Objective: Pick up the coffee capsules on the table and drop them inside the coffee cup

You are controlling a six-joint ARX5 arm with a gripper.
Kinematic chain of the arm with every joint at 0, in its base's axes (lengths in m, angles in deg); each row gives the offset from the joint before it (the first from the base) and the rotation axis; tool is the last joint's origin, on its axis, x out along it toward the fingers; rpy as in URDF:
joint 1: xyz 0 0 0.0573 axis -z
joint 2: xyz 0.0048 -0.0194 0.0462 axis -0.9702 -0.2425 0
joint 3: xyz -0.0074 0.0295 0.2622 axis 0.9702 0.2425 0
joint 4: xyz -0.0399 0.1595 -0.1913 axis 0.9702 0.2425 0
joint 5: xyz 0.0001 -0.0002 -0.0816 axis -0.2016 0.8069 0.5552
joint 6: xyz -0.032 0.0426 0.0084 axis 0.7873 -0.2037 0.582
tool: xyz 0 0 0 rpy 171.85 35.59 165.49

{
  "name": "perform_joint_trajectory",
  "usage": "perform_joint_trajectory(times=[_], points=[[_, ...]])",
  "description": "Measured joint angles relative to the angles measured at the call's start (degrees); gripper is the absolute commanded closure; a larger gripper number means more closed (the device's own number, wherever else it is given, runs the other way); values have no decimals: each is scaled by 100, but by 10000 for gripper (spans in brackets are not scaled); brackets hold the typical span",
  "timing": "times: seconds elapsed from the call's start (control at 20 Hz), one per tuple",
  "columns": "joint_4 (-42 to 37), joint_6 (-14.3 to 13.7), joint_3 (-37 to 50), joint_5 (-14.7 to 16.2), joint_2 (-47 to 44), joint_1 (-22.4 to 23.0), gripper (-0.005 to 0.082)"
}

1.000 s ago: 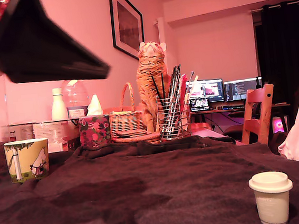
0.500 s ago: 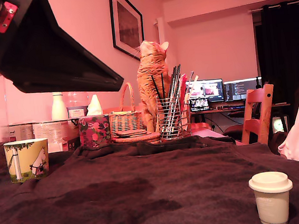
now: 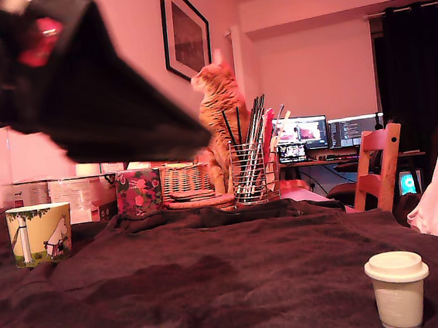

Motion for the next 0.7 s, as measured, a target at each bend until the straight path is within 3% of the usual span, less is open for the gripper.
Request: perform_joint_trajectory(times=[0.7], points=[[-1650,50,4,39,-1528,487,182]])
